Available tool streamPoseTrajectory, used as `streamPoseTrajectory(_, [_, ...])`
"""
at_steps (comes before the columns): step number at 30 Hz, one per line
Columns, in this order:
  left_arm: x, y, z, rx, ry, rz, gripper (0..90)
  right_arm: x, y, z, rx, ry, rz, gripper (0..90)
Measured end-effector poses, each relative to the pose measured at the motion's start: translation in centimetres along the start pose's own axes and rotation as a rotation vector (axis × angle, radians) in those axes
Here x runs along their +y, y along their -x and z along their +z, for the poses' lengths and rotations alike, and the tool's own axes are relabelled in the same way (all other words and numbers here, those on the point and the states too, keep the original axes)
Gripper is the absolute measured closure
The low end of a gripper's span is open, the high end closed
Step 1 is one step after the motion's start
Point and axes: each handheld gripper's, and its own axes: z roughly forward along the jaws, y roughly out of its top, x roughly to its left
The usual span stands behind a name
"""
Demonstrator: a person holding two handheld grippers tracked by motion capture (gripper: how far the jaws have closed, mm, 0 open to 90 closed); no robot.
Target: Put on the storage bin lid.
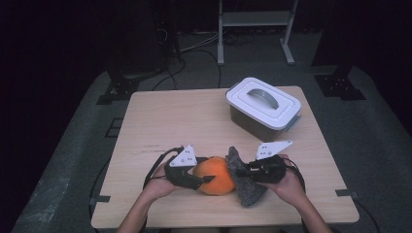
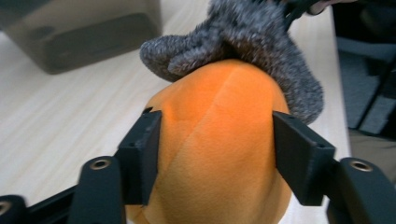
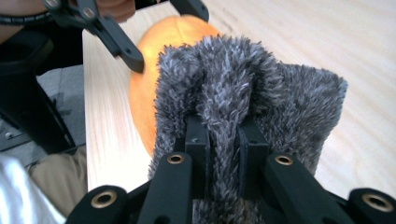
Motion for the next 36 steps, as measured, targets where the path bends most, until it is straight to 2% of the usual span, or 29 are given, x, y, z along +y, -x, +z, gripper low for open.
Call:
streamPoseTrajectory(7, [-0.4, -0.4, 0.0, -0.023, 0.023, -0.027, 26.5, -0.7, 0.5, 0.0, 0.019, -0.027, 0.019, 77.0])
streamPoseTrajectory(10, [-0.4, -0.5, 0.3, -0.023, 0.020, -0.045, 18.6, -0.9, 0.8, 0.1, 0.027, -0.036, 0.030, 77.0])
streamPoseTrajectory(16, [-0.6, -0.8, 0.4, -0.021, 0.028, -0.058, 17.5, -1.3, 1.2, -0.1, 0.028, -0.038, 0.043, 77.0])
streamPoseTrajectory(17, [-0.7, -0.8, 0.3, -0.027, 0.029, -0.057, 19.0, -1.3, 1.2, -0.1, 0.028, -0.039, 0.043, 77.0])
streamPoseTrajectory(20, [-0.6, -0.5, 0.1, -0.016, 0.033, -0.037, 35.0, -1.3, 1.3, -0.2, 0.024, -0.042, 0.047, 77.0])
streamPoseTrajectory(23, [-0.3, -0.4, -0.2, 0.000, 0.037, -0.044, 41.2, -0.9, 1.1, -0.9, -0.004, -0.017, 0.044, 77.4])
streamPoseTrajectory(25, [0.0, -0.3, -0.4, 0.011, 0.040, -0.039, 42.5, -0.3, 0.8, -1.4, -0.019, 0.022, 0.030, 77.6])
streamPoseTrajectory(27, [0.4, -0.1, -0.5, 0.023, 0.022, -0.025, 43.6, 0.4, 0.2, -1.8, -0.012, 0.067, 0.012, 77.6])
streamPoseTrajectory(29, [0.8, 0.3, -0.5, 0.040, 0.010, -0.019, 44.0, 0.9, -0.4, -1.7, -0.011, 0.080, -0.010, 77.5])
streamPoseTrajectory(31, [1.0, 0.6, -0.5, 0.045, 0.013, -0.014, 44.2, 1.0, -0.7, -1.3, 0.002, 0.073, -0.020, 77.3])
streamPoseTrajectory(34, [1.0, 0.7, -0.3, 0.040, 0.003, -0.001, 43.6, 0.4, -0.7, -0.1, 0.016, 0.027, -0.015, 77.1])
streamPoseTrajectory(36, [0.9, 0.6, -0.2, 0.029, 0.020, -0.009, 39.8, 0.1, -0.5, 0.2, 0.025, 0.011, -0.011, 77.0])
